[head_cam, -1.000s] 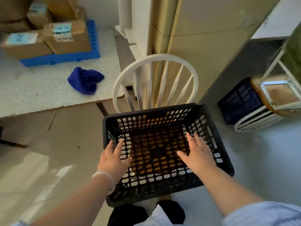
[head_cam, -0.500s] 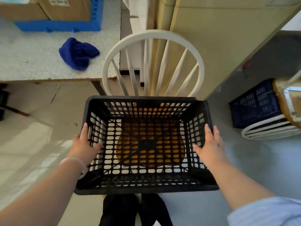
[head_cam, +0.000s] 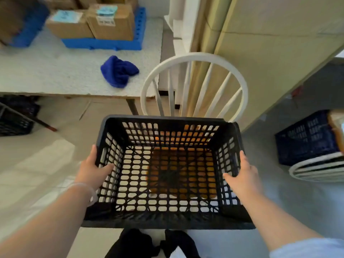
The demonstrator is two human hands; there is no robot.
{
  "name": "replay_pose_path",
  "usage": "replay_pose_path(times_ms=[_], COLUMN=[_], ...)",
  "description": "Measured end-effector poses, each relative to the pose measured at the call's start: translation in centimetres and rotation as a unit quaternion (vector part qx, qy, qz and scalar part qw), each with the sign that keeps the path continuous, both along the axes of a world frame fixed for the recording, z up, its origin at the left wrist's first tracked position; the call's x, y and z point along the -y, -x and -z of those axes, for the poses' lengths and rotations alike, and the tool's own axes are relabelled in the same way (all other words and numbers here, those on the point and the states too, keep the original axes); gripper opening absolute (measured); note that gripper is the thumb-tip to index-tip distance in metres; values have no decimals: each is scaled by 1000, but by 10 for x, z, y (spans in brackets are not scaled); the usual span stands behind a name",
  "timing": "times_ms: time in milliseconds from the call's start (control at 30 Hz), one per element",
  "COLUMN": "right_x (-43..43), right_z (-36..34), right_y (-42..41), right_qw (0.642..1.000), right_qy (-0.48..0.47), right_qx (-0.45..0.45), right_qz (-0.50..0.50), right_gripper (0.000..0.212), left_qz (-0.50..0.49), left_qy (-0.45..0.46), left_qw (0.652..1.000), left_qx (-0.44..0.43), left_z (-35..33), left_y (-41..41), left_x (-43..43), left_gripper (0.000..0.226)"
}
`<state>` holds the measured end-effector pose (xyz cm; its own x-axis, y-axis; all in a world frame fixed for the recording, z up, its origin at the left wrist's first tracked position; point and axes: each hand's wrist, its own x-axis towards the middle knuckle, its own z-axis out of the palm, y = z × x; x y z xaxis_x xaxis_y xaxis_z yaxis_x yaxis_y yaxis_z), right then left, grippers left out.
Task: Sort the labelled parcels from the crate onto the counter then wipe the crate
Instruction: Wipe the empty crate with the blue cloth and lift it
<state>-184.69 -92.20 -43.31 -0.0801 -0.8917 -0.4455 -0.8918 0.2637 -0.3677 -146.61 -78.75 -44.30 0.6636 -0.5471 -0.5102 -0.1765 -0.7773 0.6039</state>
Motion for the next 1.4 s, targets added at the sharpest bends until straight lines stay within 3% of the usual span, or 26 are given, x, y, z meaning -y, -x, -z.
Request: replay_pose_path(times_ms=[333, 667, 933, 1400], right_x=[-28, -63, -37, 65], right_z=[-82, -155, -190, -177], right_y=[-176, -378, -464, -597], right_qw=[992, 977, 971, 981], right_qy=[90, 135, 161, 126], right_qx=[47, 125, 140, 125], right_qz=[-81, -104, -111, -83], right_gripper=[81, 77, 71, 60], left_qz=[-149, -115, -100, -66], left_qy=[97, 126, 154, 137], left_qw=[983, 981, 979, 986], left_qx=[36, 94, 91, 65], left_z=[-108, -198, -229, -206], left_y=[-141, -326, -421, -554], left_x=[-102, -153, -124, -27], left_gripper=[64, 69, 62, 63])
